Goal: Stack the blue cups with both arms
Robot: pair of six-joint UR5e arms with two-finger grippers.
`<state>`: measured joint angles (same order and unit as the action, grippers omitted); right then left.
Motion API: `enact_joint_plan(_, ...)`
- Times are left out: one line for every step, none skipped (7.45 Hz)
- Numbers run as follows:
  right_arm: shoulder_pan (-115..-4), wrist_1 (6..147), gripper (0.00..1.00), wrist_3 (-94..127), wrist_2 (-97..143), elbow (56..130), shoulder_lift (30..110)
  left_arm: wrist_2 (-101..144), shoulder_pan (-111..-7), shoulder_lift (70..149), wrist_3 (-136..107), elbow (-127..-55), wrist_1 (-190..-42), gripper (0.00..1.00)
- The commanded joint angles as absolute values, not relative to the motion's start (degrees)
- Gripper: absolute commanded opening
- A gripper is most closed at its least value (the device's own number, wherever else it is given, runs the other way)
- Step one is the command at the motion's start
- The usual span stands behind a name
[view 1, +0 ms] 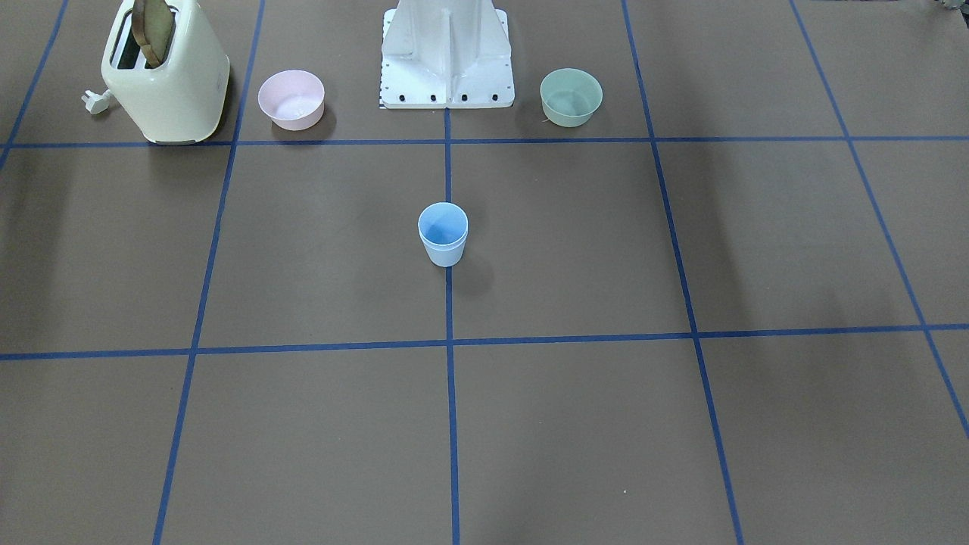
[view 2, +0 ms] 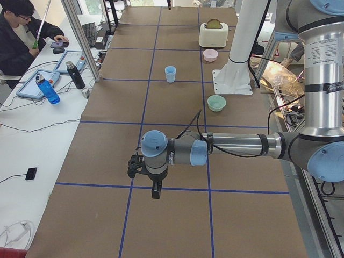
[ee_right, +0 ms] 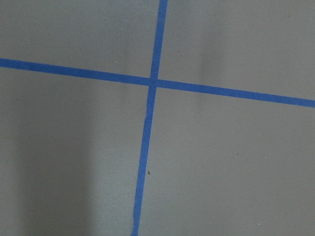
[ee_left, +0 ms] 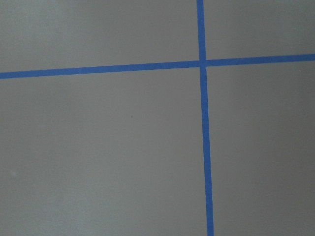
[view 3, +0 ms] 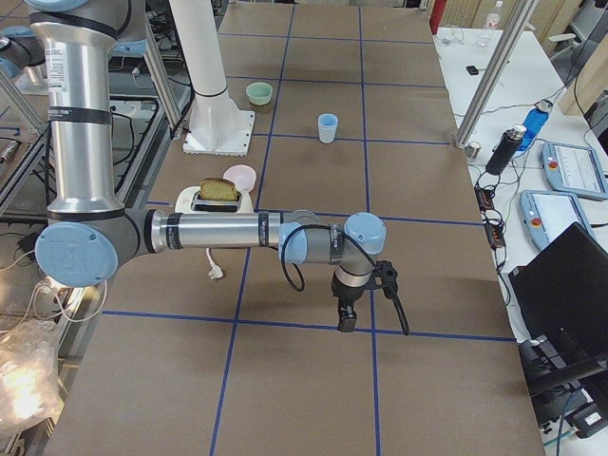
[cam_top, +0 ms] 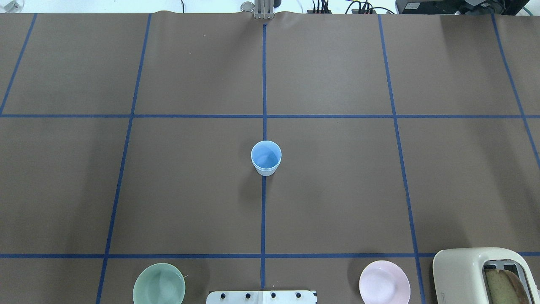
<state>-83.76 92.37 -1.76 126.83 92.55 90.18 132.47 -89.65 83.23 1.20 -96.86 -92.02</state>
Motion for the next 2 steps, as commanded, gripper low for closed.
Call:
enact_joint_plan(-83.8, 92.4, 1.00, -1.8, 126.8, 92.5, 90.2, 132.5, -89.6, 83.2, 1.2, -96.9, -92.0, 0.98)
enact_joint_plan(-83.8, 92.4, 1.00, -1.8, 126.8, 92.5, 90.2, 132.5, -89.6, 83.2, 1.2, -96.9, -92.0, 0.98)
